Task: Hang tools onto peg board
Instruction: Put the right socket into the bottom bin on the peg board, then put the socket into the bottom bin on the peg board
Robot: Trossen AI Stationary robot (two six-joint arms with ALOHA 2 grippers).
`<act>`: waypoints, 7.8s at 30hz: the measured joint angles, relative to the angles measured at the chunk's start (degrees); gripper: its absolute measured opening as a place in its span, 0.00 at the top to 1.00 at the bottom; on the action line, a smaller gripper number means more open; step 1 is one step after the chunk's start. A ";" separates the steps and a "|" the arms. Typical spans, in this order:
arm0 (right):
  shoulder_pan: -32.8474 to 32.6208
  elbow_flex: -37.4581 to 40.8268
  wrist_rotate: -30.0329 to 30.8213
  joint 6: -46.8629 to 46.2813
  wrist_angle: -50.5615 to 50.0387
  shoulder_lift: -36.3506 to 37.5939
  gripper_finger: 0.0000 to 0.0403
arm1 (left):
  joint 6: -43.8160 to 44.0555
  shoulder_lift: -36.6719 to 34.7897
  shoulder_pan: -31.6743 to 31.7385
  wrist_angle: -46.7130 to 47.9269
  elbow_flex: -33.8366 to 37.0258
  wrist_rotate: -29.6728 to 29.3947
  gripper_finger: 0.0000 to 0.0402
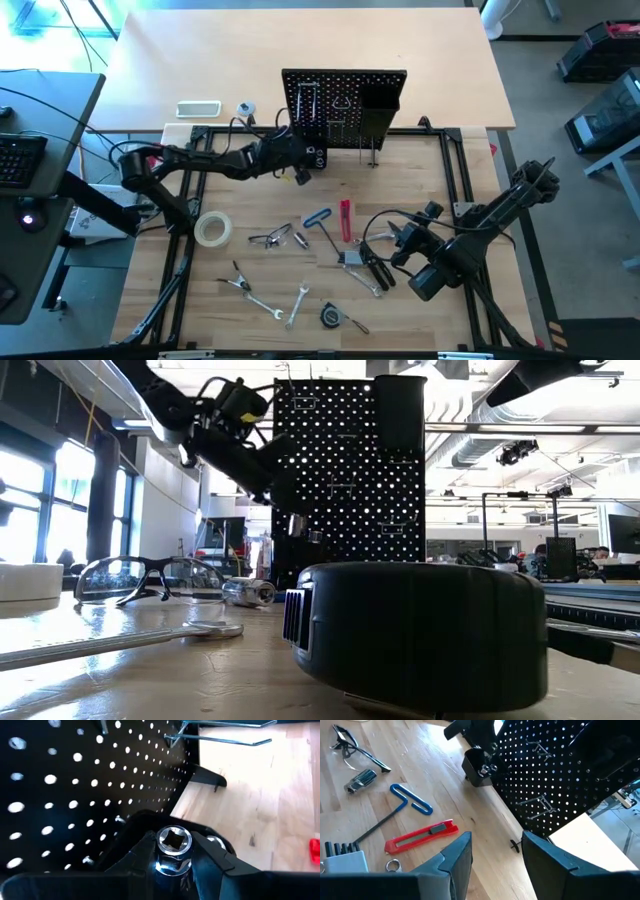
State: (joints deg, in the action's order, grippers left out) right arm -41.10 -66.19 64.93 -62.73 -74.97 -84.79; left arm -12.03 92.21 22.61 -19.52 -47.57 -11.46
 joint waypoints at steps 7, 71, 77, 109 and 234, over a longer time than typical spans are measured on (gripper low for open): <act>-0.20 0.00 -0.02 -0.03 0.12 0.00 0.59 | 0.21 3.01 0.52 -3.12 0.00 -0.70 0.79; -0.18 -0.02 1.53 -0.30 0.87 0.00 0.59 | 3.48 2.97 3.48 2.94 -0.04 4.96 0.61; -0.17 -0.02 1.71 -0.28 0.86 0.00 0.59 | 3.42 -2.12 3.37 6.71 -0.04 5.27 0.61; 11.72 13.16 -23.48 38.78 61.67 0.02 0.59 | -8.11 -3.42 -28.19 33.04 0.00 12.25 0.61; 18.96 15.50 -30.94 70.63 102.36 3.89 0.59 | -0.15 -2.97 -22.95 -8.66 -7.54 32.72 0.73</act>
State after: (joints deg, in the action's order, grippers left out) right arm -22.14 -50.70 33.98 7.90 27.40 -80.90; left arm -12.19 89.25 -0.34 -28.18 -55.11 21.26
